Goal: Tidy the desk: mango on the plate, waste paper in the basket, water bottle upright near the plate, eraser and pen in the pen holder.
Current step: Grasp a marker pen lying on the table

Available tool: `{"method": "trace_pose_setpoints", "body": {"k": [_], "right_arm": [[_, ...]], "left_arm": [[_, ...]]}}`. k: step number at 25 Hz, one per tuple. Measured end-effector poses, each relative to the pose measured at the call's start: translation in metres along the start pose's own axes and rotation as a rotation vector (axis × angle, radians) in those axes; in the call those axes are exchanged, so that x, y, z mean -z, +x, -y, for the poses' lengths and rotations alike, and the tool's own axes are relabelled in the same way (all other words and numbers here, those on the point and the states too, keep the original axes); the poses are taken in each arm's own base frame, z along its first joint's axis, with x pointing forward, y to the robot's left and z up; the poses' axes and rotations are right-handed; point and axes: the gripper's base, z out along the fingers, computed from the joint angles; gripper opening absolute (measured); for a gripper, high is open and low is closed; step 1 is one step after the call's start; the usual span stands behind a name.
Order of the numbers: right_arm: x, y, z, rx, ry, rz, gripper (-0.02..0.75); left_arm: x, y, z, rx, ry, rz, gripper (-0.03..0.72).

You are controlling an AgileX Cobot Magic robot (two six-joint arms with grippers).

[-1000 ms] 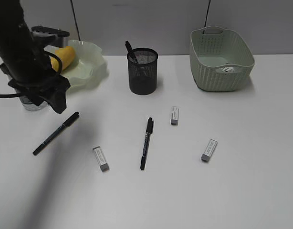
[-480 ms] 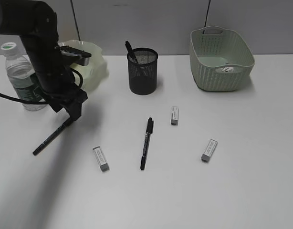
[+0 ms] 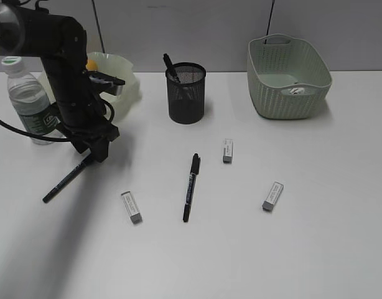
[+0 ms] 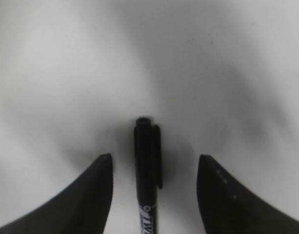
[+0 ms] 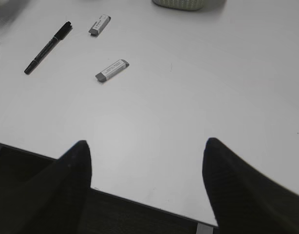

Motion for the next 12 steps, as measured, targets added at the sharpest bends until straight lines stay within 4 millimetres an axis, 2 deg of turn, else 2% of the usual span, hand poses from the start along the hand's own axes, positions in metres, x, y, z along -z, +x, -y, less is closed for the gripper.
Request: {"method": "trace_pose_setpoints", "body": {"k": [9, 12], "right_arm": [[0.0, 0.0, 0.0, 0.0, 0.0, 0.0, 0.564], [0.0, 0.0, 0.0, 0.0, 0.0, 0.0, 0.564]], "left_arm": [[-0.0114, -0.0021, -0.0015, -0.002, -0.003, -0.012, 0.31], [-0.0113, -0.0016, -0.0033, -0.006, -0.013, -0.015, 0.221]]}}
